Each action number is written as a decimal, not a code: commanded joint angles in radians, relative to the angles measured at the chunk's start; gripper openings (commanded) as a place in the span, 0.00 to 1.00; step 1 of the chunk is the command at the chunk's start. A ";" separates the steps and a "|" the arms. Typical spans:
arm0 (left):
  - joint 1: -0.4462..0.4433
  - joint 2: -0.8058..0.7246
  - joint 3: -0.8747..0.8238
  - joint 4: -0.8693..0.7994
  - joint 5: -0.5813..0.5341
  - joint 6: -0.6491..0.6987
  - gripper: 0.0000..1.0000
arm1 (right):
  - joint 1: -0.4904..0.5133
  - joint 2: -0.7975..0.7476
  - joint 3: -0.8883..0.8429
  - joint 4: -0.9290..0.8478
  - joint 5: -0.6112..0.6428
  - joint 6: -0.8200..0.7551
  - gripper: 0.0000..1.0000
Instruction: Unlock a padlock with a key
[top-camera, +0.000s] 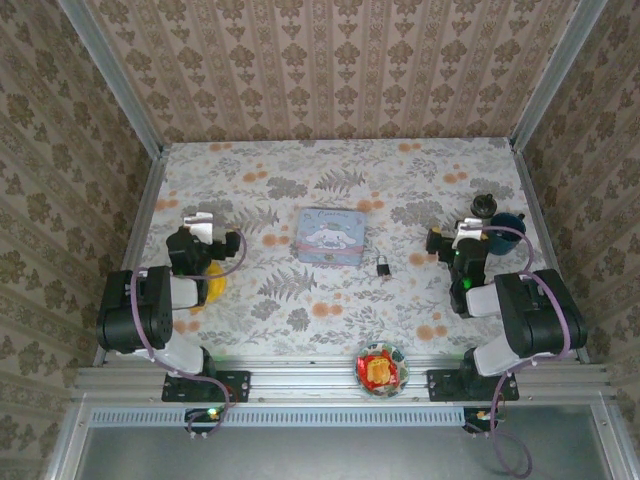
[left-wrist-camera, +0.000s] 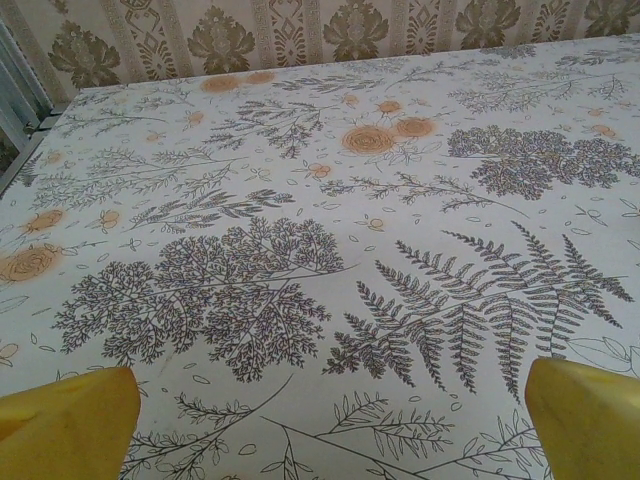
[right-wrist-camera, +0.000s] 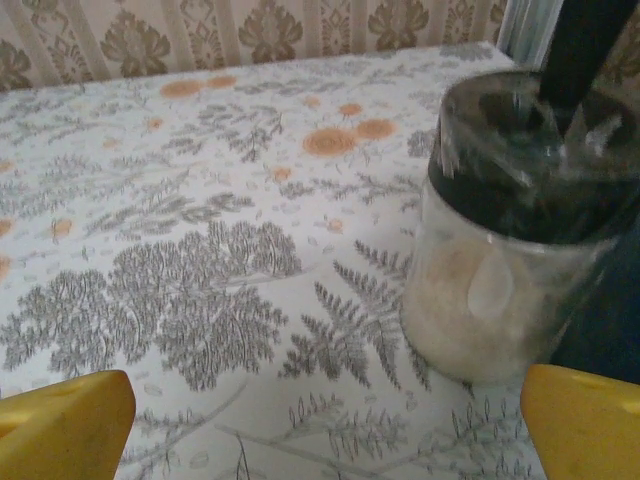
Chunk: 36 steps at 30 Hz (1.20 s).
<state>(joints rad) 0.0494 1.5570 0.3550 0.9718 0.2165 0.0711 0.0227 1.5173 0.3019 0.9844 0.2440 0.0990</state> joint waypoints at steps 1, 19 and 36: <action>0.005 0.003 0.012 0.004 -0.002 -0.016 1.00 | -0.004 0.005 0.090 -0.116 -0.072 -0.026 1.00; 0.005 0.003 0.012 0.002 -0.003 -0.014 1.00 | -0.001 0.009 0.107 -0.135 -0.165 -0.071 1.00; -0.001 0.003 0.017 -0.003 -0.008 -0.011 1.00 | 0.007 0.008 0.096 -0.113 -0.054 -0.038 1.00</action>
<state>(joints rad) 0.0494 1.5570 0.3550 0.9714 0.2123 0.0711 0.0326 1.5211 0.3817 0.9062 0.0875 0.0273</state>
